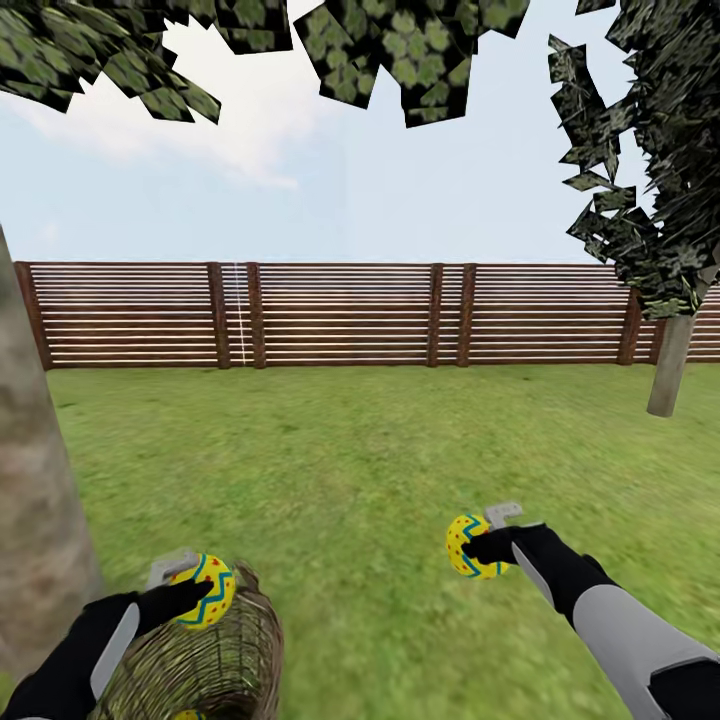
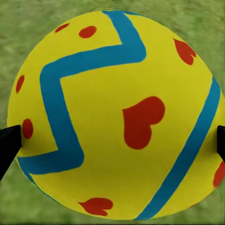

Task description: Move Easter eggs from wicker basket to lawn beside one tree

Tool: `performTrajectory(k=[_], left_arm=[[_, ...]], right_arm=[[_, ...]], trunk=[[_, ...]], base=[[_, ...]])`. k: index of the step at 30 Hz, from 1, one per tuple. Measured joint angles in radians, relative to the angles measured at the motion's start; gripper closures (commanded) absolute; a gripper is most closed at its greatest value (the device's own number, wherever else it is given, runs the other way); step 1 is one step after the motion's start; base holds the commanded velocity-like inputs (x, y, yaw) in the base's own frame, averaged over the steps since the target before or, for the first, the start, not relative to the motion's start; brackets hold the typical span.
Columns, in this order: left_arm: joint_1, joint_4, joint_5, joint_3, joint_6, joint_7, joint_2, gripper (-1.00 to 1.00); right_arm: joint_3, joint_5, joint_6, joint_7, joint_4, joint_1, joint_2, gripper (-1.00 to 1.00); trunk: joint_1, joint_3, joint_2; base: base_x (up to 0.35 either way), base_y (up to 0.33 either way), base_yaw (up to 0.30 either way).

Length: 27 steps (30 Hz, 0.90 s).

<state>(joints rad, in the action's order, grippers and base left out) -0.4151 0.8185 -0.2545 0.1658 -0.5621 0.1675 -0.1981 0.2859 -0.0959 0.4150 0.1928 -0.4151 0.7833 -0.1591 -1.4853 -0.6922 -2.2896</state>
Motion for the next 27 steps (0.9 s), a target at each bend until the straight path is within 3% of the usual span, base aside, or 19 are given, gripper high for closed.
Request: performTrajectory(k=[2,4,8,14,16,18,20,27], left_arm=[[0.0,-0.046,0.063,0.007,-0.053,0.001,-0.022,1.0],[0.0,-0.052,0.072,0.007,-0.094,0.005,-0.058,1.0],[0.0,-0.054,0.075,0.007,-0.11,0.006,-0.064,1.0],[0.0,-0.055,0.071,0.006,-0.106,0.005,-0.058,1.0],[0.0,-0.056,0.068,0.007,-0.107,0.003,-0.051,1.0],[0.0,-0.057,0.069,0.006,-0.107,0.004,-0.032,1.0],[0.0,-0.057,0.073,0.006,-0.108,0.005,-0.01,1.0],[0.0,-0.09,0.08,0.003,-0.095,-0.001,0.009,1.0]], right_arm=[[0.0,0.0,0.0,-0.001,0.006,0.0,0.001,1.0],[0.0,0.0,0.0,0.0,0.007,0.0,0.001,1.0],[0.001,0.0,0.001,-0.003,0.011,0.0,0.001,1.0],[0.003,0.006,0.02,-0.021,0.056,0.0,0.018,1.0],[0.003,0.004,0.088,-0.053,0.08,0.0,0.048,1.0],[0.002,0.006,0.102,-0.065,0.132,0.0,0.068,1.0],[0.002,0.007,0.1,-0.066,0.173,0.0,0.071,1.0],[0.004,0.008,0.097,-0.061,0.177,0.0,0.071,1.0]], trunk=[[0.008,0.006,0.014],[0.015,0.013,0.028],[0.03,0.025,0.056],[0.053,0.044,0.098],[0.061,0.05,0.112],[0.069,0.056,0.126],[0.076,0.063,0.14],[0.096,0.078,0.175]], base=[[-0.085,0.066,0.0],[-0.23,0.178,0.0],[-0.266,0.197,0.0],[-0.276,0.19,0.0],[-0.277,0.188,0.0],[-0.277,0.188,0.0],[-0.279,0.184,0.0],[-0.193,0.127,0.0]])
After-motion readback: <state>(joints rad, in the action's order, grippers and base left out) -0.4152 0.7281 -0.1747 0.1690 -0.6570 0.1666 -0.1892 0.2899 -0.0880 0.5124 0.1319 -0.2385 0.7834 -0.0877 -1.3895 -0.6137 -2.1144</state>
